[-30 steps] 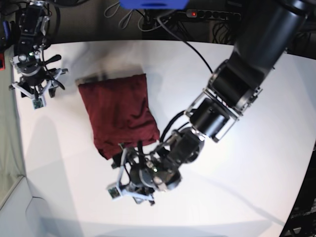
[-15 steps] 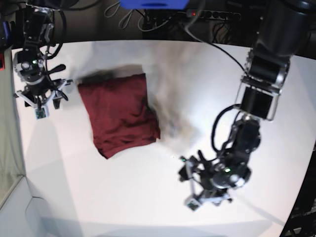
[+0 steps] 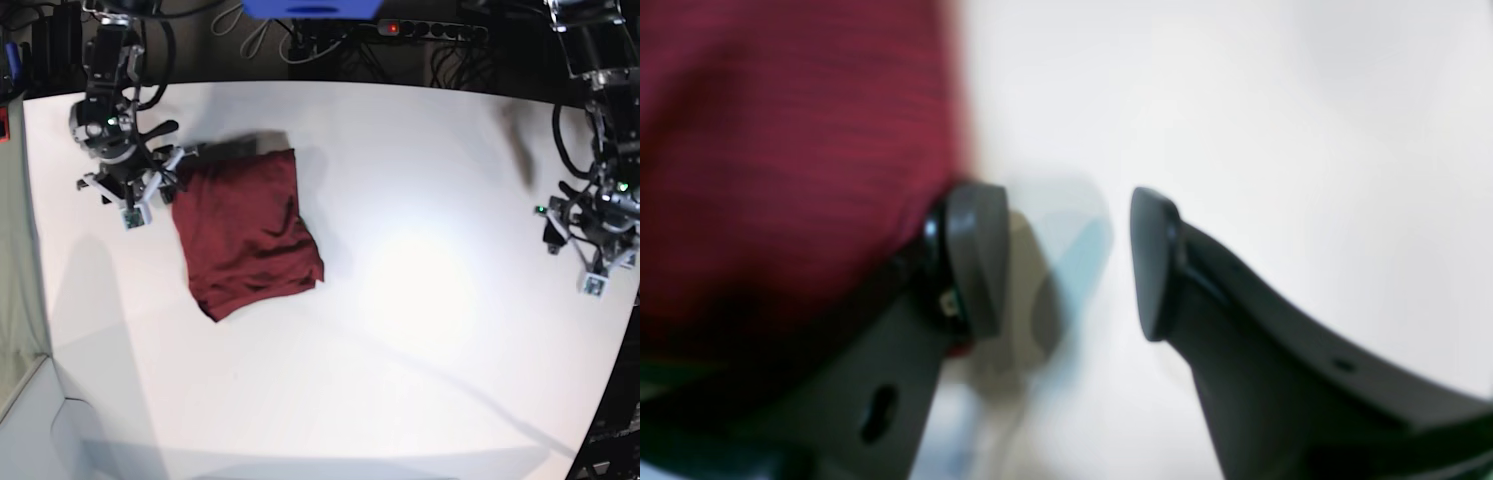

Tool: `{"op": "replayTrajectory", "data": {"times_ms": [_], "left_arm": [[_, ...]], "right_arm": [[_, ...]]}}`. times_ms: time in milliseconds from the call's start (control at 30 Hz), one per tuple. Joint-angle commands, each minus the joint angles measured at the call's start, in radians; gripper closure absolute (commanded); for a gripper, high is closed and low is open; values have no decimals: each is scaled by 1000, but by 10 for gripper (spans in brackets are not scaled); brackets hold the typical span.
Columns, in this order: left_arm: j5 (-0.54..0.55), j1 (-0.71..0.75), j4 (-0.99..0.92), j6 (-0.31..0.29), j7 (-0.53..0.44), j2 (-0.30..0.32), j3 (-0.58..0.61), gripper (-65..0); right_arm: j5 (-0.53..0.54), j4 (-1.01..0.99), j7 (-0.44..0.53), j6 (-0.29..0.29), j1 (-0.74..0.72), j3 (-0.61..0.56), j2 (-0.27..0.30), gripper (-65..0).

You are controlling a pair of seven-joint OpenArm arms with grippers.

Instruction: Layout the t-shirt on the table in an organized manner, then fold the t-shirt properly

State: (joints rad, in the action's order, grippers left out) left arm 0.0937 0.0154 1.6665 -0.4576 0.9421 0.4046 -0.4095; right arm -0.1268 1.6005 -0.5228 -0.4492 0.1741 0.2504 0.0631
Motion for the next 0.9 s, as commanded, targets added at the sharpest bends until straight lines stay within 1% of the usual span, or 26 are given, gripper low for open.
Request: {"op": "replayTrajectory", "data": {"times_ms": [0, 133, 300, 367, 467, 533, 633, 667, 700, 733, 767, 833, 867], "left_arm": [[7, 4, 30, 3, -21, 15, -36, -431], [7, 59, 34, 3, -21, 15, -122, -431], [7, 102, 36, -3, -21, 15, -190, -431], [7, 111, 36, -60, -21, 14, -211, -431], [7, 130, 36, -183, -19, 9, -260, -431], [-2, 137, 37, -241, -19, -20, -296, -431], [-4, 166, 64, -241, -19, -57, -374, -419], [-4, 183, 76, -241, -19, -68, -394, -384], [-4, 197, 88, -241, -19, -75, -411, -331], [-4, 211, 100, -241, -19, -83, -424, -262], [-4, 223, 113, -241, -19, -95, -440, -176], [-4, 251, 133, -241, -19, -114, -469, -33], [-4, 269, 146, -241, -19, -128, -484, 0]], "right_arm": [[3, 31, 20, -3, 12, -6, 4, -298], [3, 83, 20, -3, 49, -58, 1, -298], [3, 122, 20, -3, 94, -64, 1, -298], [3, 122, 20, -3, 100, -59, 1, -298], [3, 122, 20, -3, 100, -43, 5, -298], [3, 126, 20, -3, 100, -6, 5, -298], [3, 172, 20, -3, 101, 68, 2, -296], [3, 194, 17, -3, 107, 92, 2, -290], [3, 214, 17, -3, 123, 109, 2, -277], [3, 234, 19, -3, 146, 117, 2, -252], [3, 258, 19, -3, 169, 125, 2, -210], [5, 297, 19, -3, 212, 128, 1, -127], [5, 320, 17, -3, 250, 128, 1, -81]]}}
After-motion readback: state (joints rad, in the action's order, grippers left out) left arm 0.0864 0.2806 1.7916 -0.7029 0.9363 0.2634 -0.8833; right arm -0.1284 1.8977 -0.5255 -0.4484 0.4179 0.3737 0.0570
